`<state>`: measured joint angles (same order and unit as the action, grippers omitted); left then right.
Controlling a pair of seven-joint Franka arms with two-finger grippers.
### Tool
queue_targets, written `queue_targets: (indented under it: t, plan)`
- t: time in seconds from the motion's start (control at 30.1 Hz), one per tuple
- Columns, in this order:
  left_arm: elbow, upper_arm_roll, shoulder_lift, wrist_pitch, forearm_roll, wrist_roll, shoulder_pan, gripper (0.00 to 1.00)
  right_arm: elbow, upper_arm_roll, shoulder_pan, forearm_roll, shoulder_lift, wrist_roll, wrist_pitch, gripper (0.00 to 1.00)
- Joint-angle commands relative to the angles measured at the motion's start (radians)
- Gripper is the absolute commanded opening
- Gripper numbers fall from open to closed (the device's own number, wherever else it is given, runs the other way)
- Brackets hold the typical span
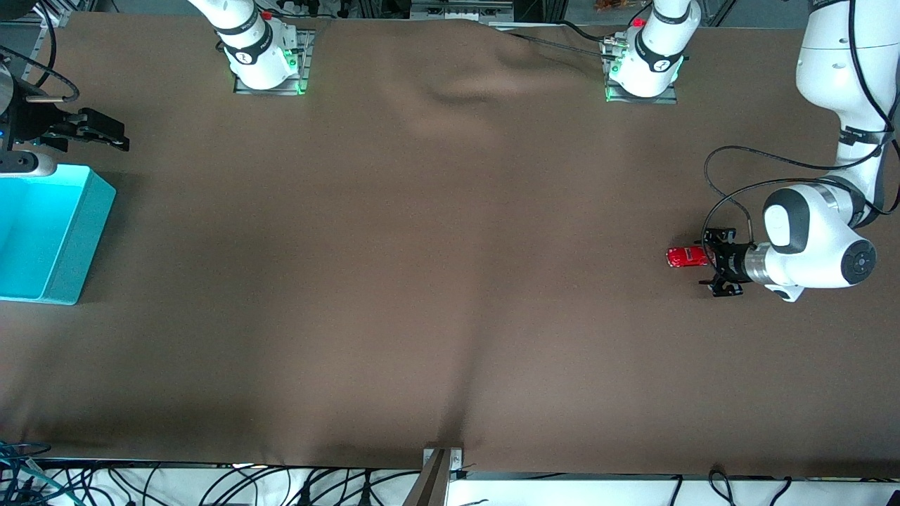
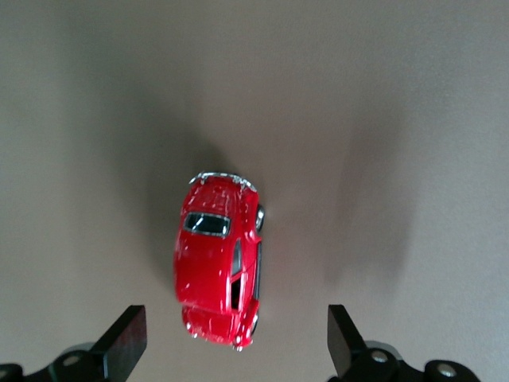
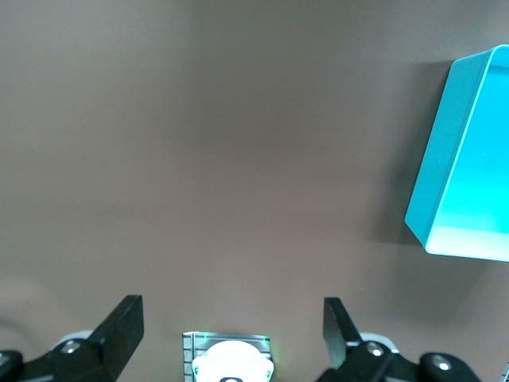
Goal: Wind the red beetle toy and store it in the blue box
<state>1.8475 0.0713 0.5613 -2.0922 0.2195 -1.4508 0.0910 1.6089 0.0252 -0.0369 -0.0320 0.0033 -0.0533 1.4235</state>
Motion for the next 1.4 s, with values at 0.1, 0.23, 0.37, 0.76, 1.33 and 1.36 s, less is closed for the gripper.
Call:
queue_targets:
  t: [0.1,0.23,0.37,0.76,1.33,1.36]
  plan:
    - [0.079,-0.004,-0.040,-0.089,-0.068,-0.040,-0.004,1.00,-0.024,0.004,-0.004,-0.016,0.006,-0.017,-0.021,1.00]
    - [0.125,-0.005,-0.060,-0.132,-0.071,-0.040,-0.004,1.00,-0.023,0.004,-0.004,-0.016,0.006,-0.017,-0.020,1.00]
    - [0.154,-0.007,-0.078,-0.137,-0.091,-0.039,-0.004,1.00,-0.023,0.004,-0.004,-0.016,0.006,-0.017,-0.020,1.00]
    - [0.213,-0.027,-0.104,-0.173,-0.091,-0.040,-0.004,1.00,-0.020,0.004,-0.004,-0.016,0.009,-0.017,-0.014,1.00]
    - [0.220,-0.027,-0.081,-0.230,-0.091,-0.042,-0.002,0.83,-0.018,0.004,-0.004,-0.016,0.009,-0.017,-0.012,1.00]
    - [0.220,-0.027,-0.080,-0.230,-0.091,-0.042,-0.002,0.77,-0.018,0.004,-0.004,-0.016,0.009,-0.017,-0.012,1.00]
